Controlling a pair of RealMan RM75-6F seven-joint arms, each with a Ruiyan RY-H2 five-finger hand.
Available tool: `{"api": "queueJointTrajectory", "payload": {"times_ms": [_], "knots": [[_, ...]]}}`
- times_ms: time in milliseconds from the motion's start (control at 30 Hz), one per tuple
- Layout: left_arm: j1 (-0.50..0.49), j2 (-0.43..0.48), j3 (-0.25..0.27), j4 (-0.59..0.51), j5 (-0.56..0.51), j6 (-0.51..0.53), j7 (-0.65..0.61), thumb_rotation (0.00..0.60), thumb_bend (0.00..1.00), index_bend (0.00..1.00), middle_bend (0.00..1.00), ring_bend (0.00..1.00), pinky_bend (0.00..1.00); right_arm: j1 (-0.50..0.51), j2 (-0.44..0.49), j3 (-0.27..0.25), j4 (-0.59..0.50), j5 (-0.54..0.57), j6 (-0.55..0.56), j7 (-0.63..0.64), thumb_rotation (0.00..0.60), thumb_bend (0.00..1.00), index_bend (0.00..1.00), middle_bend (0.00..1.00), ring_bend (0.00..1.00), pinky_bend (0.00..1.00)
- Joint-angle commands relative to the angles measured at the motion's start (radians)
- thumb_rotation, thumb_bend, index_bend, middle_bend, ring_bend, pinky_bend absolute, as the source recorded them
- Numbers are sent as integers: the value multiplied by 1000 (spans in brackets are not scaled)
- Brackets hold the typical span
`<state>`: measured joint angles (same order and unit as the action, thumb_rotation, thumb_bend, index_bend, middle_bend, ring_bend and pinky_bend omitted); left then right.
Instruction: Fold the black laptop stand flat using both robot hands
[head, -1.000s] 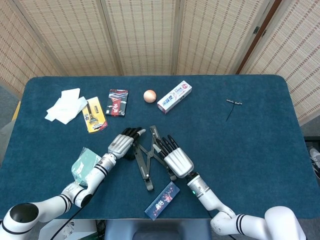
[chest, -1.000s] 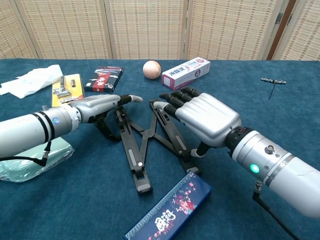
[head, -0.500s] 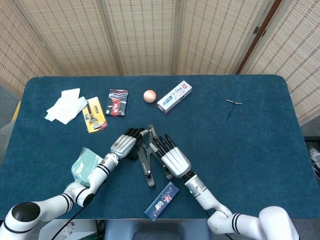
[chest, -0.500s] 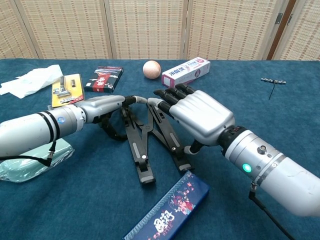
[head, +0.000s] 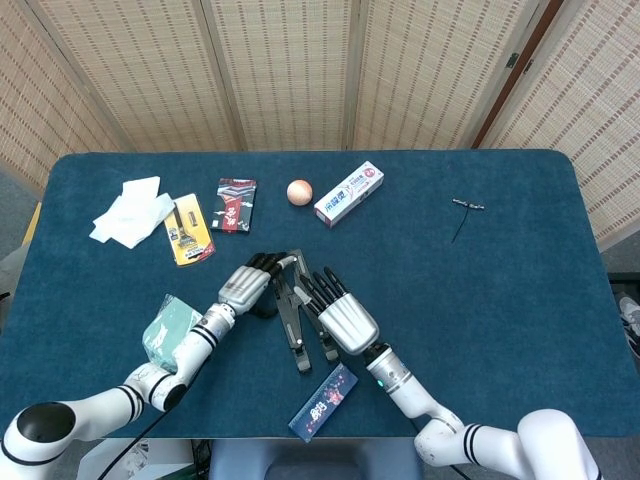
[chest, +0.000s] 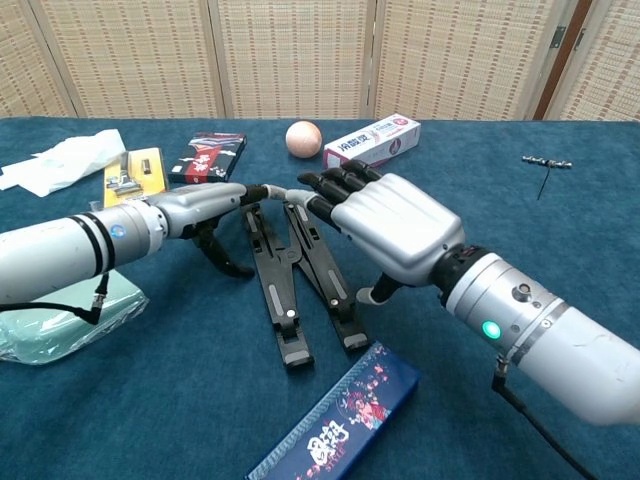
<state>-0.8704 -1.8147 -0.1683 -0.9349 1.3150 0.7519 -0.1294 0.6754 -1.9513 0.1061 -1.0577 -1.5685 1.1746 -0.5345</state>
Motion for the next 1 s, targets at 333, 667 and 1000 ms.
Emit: {"api": "queueJointTrajectory", "payload": {"times_ms": [333,667,1000], "knots": [[91,169,-16,-195,-67,110,125,600,211,0,0,0,0,129,375,0,-333,-21,-244,105,600,0,0,0,0,0],[160,280,-26,-327,-138,178,203,600,210,0,0,0,0,335,481,-35,-294,-122,-484,296,600,0,0,0,0,0],[187,314,-31,-358,-157,204,206,600,210,0,0,0,0,462,432,-101,-168,-221,-536,434,600,0,0,0,0,0]]}}
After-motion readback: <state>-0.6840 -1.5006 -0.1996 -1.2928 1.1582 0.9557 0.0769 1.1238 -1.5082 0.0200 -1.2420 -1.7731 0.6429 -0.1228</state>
